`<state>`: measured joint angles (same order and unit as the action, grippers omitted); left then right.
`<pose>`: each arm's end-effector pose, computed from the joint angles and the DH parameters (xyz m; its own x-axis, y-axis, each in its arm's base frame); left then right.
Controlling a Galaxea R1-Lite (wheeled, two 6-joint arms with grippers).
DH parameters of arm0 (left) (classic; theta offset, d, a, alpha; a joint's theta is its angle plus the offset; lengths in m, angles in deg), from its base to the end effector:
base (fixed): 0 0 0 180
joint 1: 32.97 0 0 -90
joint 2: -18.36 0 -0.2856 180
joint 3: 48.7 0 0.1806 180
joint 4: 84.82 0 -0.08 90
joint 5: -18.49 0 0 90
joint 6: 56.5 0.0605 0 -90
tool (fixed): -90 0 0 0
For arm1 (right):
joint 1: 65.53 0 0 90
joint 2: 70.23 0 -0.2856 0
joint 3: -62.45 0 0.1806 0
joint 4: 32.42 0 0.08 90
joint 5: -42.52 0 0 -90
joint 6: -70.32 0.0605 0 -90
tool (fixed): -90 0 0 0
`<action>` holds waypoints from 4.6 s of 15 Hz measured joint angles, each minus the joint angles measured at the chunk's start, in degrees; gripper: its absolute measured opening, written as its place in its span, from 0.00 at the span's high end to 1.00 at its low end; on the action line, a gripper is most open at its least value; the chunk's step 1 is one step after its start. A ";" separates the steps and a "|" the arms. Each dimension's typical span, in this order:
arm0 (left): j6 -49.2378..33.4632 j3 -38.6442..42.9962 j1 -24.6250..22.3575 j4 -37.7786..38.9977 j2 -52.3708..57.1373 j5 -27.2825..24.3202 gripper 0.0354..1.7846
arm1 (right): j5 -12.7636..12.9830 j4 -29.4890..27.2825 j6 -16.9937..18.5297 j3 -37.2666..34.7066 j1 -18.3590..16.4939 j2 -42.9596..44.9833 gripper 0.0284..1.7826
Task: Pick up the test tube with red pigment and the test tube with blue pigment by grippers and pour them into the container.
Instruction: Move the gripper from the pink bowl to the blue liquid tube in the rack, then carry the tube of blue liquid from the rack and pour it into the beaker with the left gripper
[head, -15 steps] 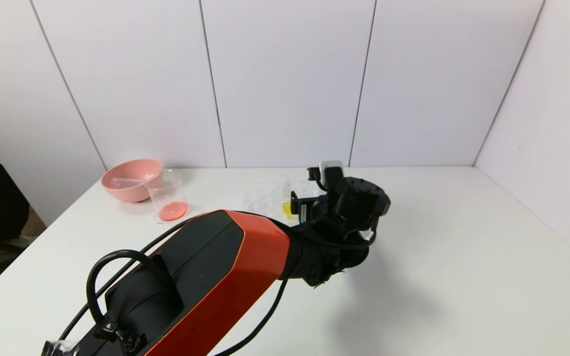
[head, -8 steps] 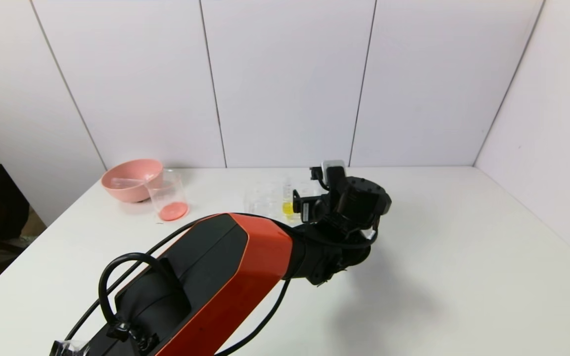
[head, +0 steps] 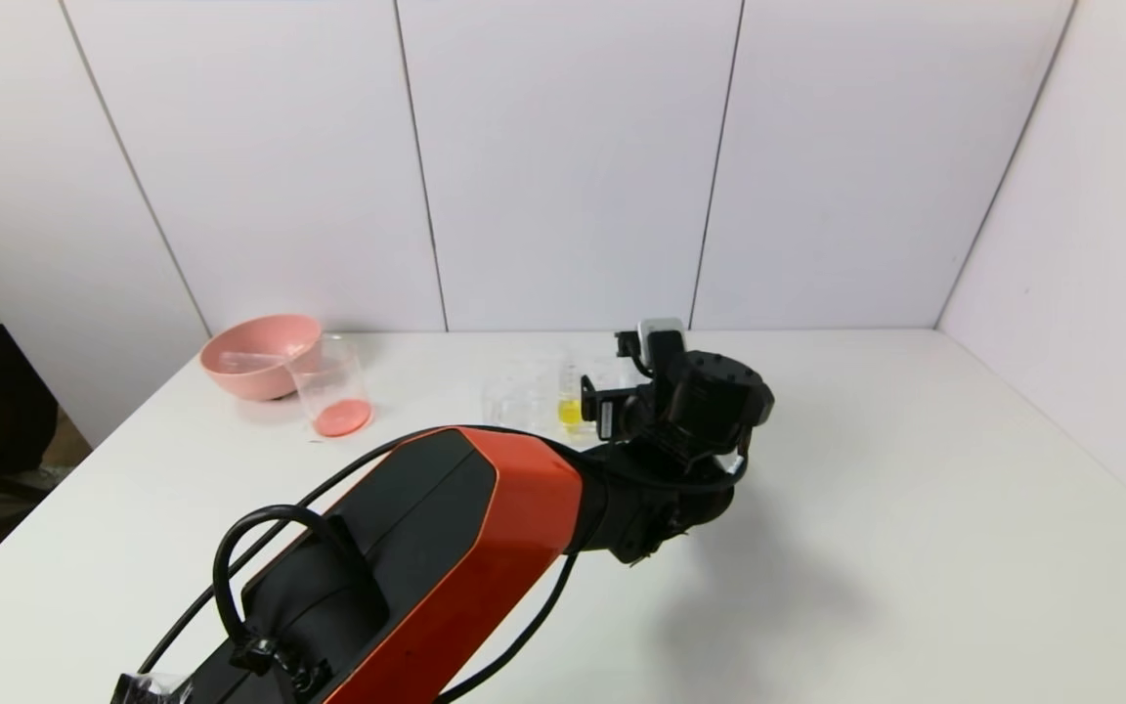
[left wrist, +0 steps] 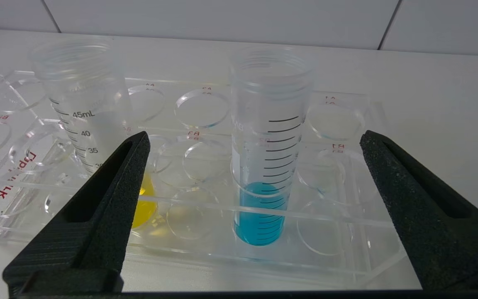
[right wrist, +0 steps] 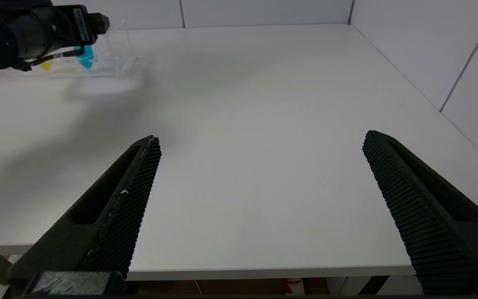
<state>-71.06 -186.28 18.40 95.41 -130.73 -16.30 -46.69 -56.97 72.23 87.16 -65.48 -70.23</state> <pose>0.3724 -0.3864 0.0883 0.9909 0.0756 -0.1116 -0.0859 0.9921 -0.0911 0.0190 -0.0008 0.0759 0.9999 -0.0129 0.0028 0.0128 0.9994 0.0334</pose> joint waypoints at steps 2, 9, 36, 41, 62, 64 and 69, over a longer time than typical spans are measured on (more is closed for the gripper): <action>0.95 -0.44 0.04 0.80 -0.44 -0.04 0.01 | -0.02 0.00 0.02 0.00 0.00 0.00 0.00; 1.96 -0.96 -0.35 2.71 -1.46 -1.96 0.01 | 0.00 0.00 0.02 0.00 0.00 0.00 0.00; 6.12 -0.96 -2.32 8.30 -3.54 -6.42 0.72 | 0.00 0.00 0.02 0.00 0.02 0.00 0.00; 6.27 -0.85 -2.18 7.66 -2.54 -6.51 0.72 | -0.02 0.00 0.02 0.00 0.00 0.00 0.00; 11.28 3.41 -1.02 8.11 10.25 -7.25 0.73 | 0.00 0.00 0.02 0.00 0.00 0.00 0.00; 10.57 8.85 -1.02 8.16 13.14 -9.57 0.73 | 0.00 -0.02 0.02 0.00 0.02 0.00 0.00; 7.03 26.16 -2.17 8.22 23.70 -18.18 0.73 | -0.02 0.00 0.02 0.00 0.00 0.00 0.00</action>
<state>-64.02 -160.12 16.23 103.63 -107.03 -34.48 -46.71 -56.97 72.25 87.16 -65.48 -70.23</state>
